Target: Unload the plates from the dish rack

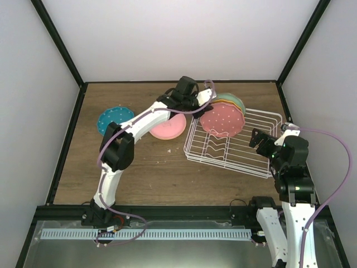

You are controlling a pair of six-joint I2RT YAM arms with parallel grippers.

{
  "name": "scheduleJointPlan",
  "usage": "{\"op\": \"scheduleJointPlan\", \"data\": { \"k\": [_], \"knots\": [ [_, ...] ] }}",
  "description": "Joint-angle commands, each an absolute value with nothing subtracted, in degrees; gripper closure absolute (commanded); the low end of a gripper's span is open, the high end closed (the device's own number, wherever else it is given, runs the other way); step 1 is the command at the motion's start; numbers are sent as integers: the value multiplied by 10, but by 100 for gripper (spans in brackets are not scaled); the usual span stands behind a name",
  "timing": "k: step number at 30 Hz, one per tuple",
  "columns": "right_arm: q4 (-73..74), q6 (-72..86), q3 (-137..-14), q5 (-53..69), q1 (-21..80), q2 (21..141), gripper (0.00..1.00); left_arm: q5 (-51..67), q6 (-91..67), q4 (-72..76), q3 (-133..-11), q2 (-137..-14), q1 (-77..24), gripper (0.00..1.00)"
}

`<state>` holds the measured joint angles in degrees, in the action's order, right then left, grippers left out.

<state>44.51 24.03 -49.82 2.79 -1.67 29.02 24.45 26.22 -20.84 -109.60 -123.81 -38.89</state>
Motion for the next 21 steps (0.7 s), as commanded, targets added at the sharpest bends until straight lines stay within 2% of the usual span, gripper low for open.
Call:
{"op": "scheduleJointPlan", "data": {
  "k": [1, 12, 16, 21],
  "knots": [
    [434, 236, -500, 31, -11, 287, 0, 290, 149, -156, -1152, -1153, -400, 96],
    [436, 237, -497, 36, -11, 281, 0, 206, 61, -122, -1216, -1141, -389, 96],
    [438, 239, -497, 38, -11, 279, 0, 168, -14, -118, -1283, -1146, -343, 96],
    [437, 242, -491, 48, -11, 279, 0, 143, -68, -90, -1270, -1091, -260, 96]
  ]
}}
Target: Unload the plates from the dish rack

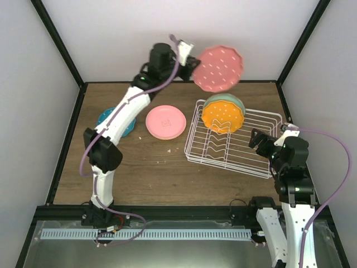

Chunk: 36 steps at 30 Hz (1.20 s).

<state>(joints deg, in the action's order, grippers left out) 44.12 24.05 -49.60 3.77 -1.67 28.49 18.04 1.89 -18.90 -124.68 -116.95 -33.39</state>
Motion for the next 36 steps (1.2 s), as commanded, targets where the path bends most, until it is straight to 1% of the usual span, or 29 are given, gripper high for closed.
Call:
{"op": "scheduleJointPlan", "data": {
  "k": [1, 4, 7, 12, 14, 17, 21, 25, 36],
  "knots": [
    [436, 243, -489, 49, -11, 279, 0, 142, -88, -85, -1258, -1079, -235, 96],
    [428, 244, -484, 53, -11, 281, 0, 136, -148, -80, -1206, -1042, -156, 96],
    [418, 245, -481, 58, -11, 289, 0, 145, -228, -77, -1123, -1008, -65, 96],
    [398, 253, -474, 77, -11, 306, 0, 176, -313, -63, -930, -938, 76, 96],
    [393, 257, -473, 79, -11, 310, 0, 194, -338, -39, -830, -910, 118, 96],
    [387, 261, -467, 82, -12, 314, 0, 218, -377, -16, -733, -881, 166, 96],
    [377, 264, -462, 92, -11, 324, 0, 241, -411, -3, -654, -879, 205, 96],
    [373, 263, -466, 95, -11, 333, 0, 252, -439, -3, -607, -890, 219, 96],
    [384, 266, -469, 91, -11, 324, 0, 270, -464, -9, -550, -910, 215, 96]
  ]
}}
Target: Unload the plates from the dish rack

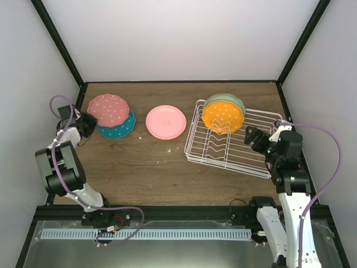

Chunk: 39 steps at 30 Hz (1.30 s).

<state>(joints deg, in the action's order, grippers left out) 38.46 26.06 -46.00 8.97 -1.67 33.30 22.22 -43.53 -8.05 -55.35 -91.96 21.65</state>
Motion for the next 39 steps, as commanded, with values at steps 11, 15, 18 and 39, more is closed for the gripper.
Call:
{"op": "scheduleJointPlan", "data": {
  "k": [11, 15, 18, 39],
  "knots": [
    [396, 278, -467, 91, -11, 311, 0, 270, -463, -34, -539, -931, 203, 96],
    [403, 282, -467, 88, -11, 306, 0, 265, -459, -37, -533, -933, 196, 96],
    [406, 284, -466, 87, -11, 300, 0, 264, -457, -36, -533, -939, 193, 96],
    [393, 287, -457, 86, -11, 312, 0, 253, -430, -77, -532, -954, 187, 96]
  ]
}}
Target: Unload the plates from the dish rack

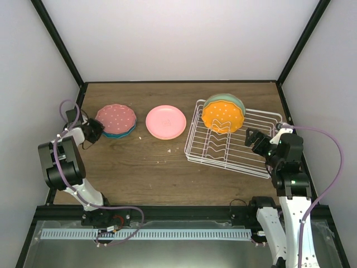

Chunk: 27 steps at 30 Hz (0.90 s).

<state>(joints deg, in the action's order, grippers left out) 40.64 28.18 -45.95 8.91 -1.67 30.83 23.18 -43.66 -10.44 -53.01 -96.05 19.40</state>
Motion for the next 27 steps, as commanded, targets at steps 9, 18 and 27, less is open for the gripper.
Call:
{"op": "scheduleJointPlan", "data": {
  "k": [9, 18, 27],
  "knots": [
    [386, 280, -458, 88, -11, 324, 0, 248, -426, -66, -540, -972, 176, 66],
    [383, 280, -458, 86, -11, 326, 0, 202, -391, -133, -567, -983, 165, 52],
    [388, 283, -456, 87, -11, 321, 0, 30, -336, -268, -617, -977, 156, 36]
  ]
}}
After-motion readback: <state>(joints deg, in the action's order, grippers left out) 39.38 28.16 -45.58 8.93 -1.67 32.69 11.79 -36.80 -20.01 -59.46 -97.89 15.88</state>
